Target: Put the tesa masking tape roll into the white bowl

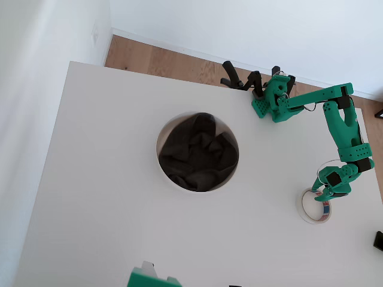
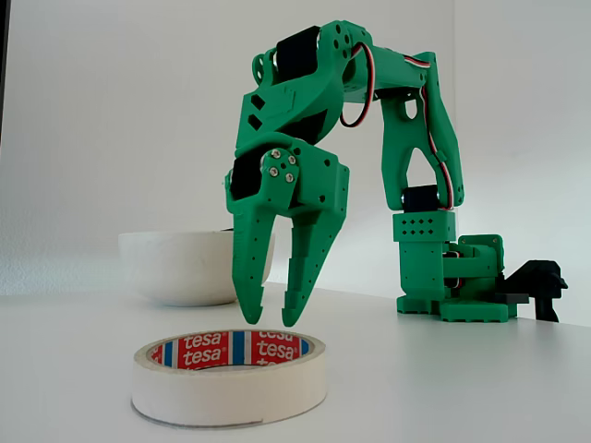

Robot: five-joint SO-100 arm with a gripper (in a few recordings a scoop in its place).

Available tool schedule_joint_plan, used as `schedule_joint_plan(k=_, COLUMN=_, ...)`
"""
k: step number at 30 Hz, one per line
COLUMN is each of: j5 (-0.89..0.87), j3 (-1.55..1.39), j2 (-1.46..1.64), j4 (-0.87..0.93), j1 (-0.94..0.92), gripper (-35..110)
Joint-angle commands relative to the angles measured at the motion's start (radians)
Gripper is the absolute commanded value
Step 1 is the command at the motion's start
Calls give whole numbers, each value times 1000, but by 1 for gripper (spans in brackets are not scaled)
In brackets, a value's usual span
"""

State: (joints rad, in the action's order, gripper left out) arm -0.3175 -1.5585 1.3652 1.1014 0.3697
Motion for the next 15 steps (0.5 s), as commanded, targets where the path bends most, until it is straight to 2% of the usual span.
schedule_joint_plan(k=1, j5=-5, j3=49, j2=75, j4=29, j1=26, gripper=10)
schedule_joint_plan(k=15, j5=-35, j3=48, j2=52, j4=72, j1=32, gripper=9)
